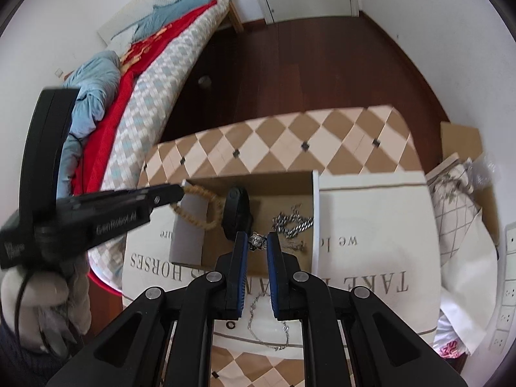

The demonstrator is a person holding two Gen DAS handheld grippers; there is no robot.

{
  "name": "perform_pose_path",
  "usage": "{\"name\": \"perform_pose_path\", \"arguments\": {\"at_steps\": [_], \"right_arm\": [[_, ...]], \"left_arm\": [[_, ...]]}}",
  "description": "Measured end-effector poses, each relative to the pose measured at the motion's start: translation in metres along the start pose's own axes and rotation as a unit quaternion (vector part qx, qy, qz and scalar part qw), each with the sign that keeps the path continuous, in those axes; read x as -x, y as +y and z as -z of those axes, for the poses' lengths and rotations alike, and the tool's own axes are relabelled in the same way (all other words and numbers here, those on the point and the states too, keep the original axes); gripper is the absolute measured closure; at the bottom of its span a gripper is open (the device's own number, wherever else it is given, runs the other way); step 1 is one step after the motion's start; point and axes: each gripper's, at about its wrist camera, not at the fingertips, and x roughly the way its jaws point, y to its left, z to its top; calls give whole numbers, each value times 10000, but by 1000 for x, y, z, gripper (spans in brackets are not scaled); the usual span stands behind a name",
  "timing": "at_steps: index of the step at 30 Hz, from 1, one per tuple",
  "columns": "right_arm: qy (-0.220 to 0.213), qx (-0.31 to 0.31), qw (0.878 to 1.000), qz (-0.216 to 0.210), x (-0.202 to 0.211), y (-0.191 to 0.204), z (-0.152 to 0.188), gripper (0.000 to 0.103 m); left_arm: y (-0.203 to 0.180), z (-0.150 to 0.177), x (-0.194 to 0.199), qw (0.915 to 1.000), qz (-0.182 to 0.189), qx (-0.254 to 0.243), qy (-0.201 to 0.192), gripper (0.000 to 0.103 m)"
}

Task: Organize jewelry
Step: 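Lower the bead bracelet and chain into the white box while both tools open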

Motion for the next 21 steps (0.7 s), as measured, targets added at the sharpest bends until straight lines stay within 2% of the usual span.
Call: {"name": "perform_pose_path", "arguments": {"at_steps": [6,12,14,15,16,17,19,21], "right_arm": [[270,-101,9989,-366,-14,4,-3,90],[581,-187,9961,-640,-26,10,-12,90],[696,-296,9959,-497,-32,4,-14,89],[770,-346,9952,-486,-35,0,-15,88],[801,-395,9949,-465,-36,-4,-16,82],[799,-445,9950,-412,-36,-8,-16,63],[713,-507,9958,-271,-32,-17,-16,43],[595,-459,9971,-81,-26,-22,-16,42]], "left_arm": [[6,-13,-13,9997,-190,-22,147,96],[17,-18,-13,9995,-125,249,158,88],[18,-18,-10,9995,-132,256,102,75],[18,-18,-7,9995,-169,258,40,55],[18,-18,-4,9995,-212,249,-21,36],[19,-18,-1,9992,-289,256,-113,28],[20,-16,6,9987,-358,274,-257,26],[20,-15,11,9979,-491,257,-348,23]]}}
